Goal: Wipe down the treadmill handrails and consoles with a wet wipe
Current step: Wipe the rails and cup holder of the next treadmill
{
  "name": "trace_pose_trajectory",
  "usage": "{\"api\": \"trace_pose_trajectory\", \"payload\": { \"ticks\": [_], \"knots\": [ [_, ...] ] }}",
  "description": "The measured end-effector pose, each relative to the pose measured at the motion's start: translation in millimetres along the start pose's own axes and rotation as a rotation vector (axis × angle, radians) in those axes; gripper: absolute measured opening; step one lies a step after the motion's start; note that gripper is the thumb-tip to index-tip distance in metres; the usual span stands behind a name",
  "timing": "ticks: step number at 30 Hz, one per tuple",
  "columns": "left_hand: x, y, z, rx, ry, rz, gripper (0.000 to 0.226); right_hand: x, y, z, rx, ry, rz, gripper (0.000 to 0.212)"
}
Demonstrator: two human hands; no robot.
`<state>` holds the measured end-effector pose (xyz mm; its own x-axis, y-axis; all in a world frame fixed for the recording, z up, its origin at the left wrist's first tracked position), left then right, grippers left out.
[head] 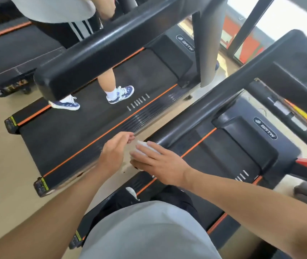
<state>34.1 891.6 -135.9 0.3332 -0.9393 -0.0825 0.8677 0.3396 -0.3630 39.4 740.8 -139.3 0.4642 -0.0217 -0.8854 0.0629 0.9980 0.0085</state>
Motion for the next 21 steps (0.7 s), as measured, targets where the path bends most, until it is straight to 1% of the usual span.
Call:
{"api": "trace_pose_trajectory", "payload": {
  "ticks": [2,4,6,8,9,10,11,12,13,14,16,17,19,21],
  "knots": [
    [5.8,-4.5,11.8,0.092,0.03,-0.057,0.043,5.4,-8.4,10.0,0.199,0.063,-0.005,0.053],
    [13.3,-5.4,23.7,0.164,0.059,-0.103,0.043,4.1,-18.1,24.8,0.485,0.193,0.029,0.058],
    [21.7,-4.0,34.6,0.201,0.079,-0.122,0.033,6.0,-30.5,35.4,0.768,0.354,0.063,0.064],
    [34.3,-3.4,46.0,0.247,0.095,-0.145,0.026,14.7,-48.2,43.2,1.089,0.526,0.092,0.064],
    [42.2,-4.1,53.3,0.283,0.115,-0.166,0.026,19.3,-57.7,46.7,1.257,0.675,0.107,0.064],
    [50.4,-4.7,60.7,0.327,0.15,-0.188,0.026,23.8,-64.3,46.6,1.403,0.887,0.127,0.065],
    [60.0,-4.4,68.2,0.377,0.194,-0.216,0.026,30.8,-64.7,44.2,1.5,1.133,0.167,0.065],
    [70.5,-2.6,74.0,0.418,0.239,-0.245,0.026,35.6,-61.8,43.2,1.555,1.337,0.215,0.064],
    [82.1,-0.8,80.2,0.447,0.277,-0.277,0.025,41.3,-59.1,44.0,1.599,1.473,0.245,0.065],
    [94.2,1.1,86.1,0.468,0.303,-0.306,0.025,45.7,-58.3,47.1,1.639,1.546,0.264,0.07],
    [118.6,3.0,98.7,0.503,0.327,-0.35,0.027,61.9,-61.2,62.2,1.724,1.624,0.284,0.089],
    [130.7,3.7,104.5,0.515,0.331,-0.365,0.027,75.3,-67.9,77.2,1.78,1.647,0.278,0.095],
    [152.9,5.5,113.1,0.501,0.316,-0.392,0.028,90.7,-87.2,117.3,1.88,1.672,0.302,0.094],
    [175.1,12.6,117.1,0.434,0.296,-0.406,0.036,101.7,-100.3,150.7,1.97,1.689,0.391,0.082]
  ]
}}
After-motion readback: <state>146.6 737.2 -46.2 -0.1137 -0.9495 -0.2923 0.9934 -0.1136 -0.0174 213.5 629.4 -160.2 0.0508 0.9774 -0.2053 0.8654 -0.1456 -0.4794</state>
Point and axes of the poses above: each hand's wrist, its own y-axis towards the middle knuckle, its own x-axis out of the palm, z = x × y, the point moved 8 cm from there along y, towards the middle knuckle, and after that the axes turned 14 degrees about -y, right-handed, at the moved point
